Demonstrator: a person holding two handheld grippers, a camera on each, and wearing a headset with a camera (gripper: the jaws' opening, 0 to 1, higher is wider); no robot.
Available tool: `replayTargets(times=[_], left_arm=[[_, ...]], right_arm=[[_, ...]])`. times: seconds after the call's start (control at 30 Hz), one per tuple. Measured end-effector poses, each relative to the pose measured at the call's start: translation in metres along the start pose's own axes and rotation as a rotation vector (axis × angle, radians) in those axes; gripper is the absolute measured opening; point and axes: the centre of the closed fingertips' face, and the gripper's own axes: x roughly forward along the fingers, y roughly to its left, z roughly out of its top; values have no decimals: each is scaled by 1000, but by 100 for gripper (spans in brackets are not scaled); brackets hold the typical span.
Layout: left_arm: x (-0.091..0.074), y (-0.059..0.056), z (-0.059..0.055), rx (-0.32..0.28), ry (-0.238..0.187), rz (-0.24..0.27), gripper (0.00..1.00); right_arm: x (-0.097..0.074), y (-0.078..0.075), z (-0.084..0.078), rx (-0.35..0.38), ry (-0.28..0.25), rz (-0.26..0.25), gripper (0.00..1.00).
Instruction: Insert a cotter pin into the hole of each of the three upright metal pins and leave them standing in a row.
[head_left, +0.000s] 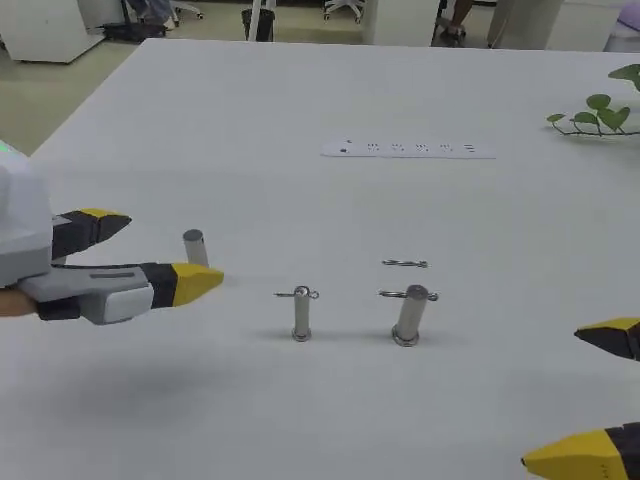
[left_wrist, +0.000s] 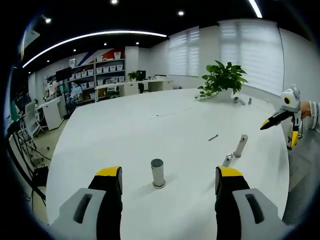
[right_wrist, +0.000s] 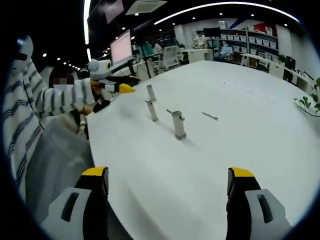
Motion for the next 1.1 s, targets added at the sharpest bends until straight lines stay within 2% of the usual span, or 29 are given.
replayTargets(times=[0.1,0.23,0.4,0.53,0.57,0.63,0.7,0.9,0.97,1.03,1.1], left_arm=[[6,5,0,3,3,18,72],[17,11,-6,-3,24,42,63],[28,11,-13,-35,43,39,48],[36,13,-18,-25,63,56,46],[38,14,-20,-22,68,61,43],[40,18,-28,18,107,83,38],[44,19,-32,30,114,88,31],[50,20,-35,-6,108,92,27],[51,18,-36,-5,114,82,23],[52,20,-35,8,110,96,18],[53,19,-34,-5,106,102,15]], right_arm=[[0,0,-1,4,4,-1,100],[1,-1,-2,9,5,-3,100],[2,-1,-3,2,10,-2,100],[2,-1,-2,8,6,-3,100],[3,-1,-1,8,4,-2,100],[3,-1,-1,12,3,-2,100],[3,-1,0,15,1,-2,100],[3,0,0,11,7,2,100],[4,1,1,11,7,3,100],[3,0,1,11,7,3,100],[3,1,1,12,6,10,100]])
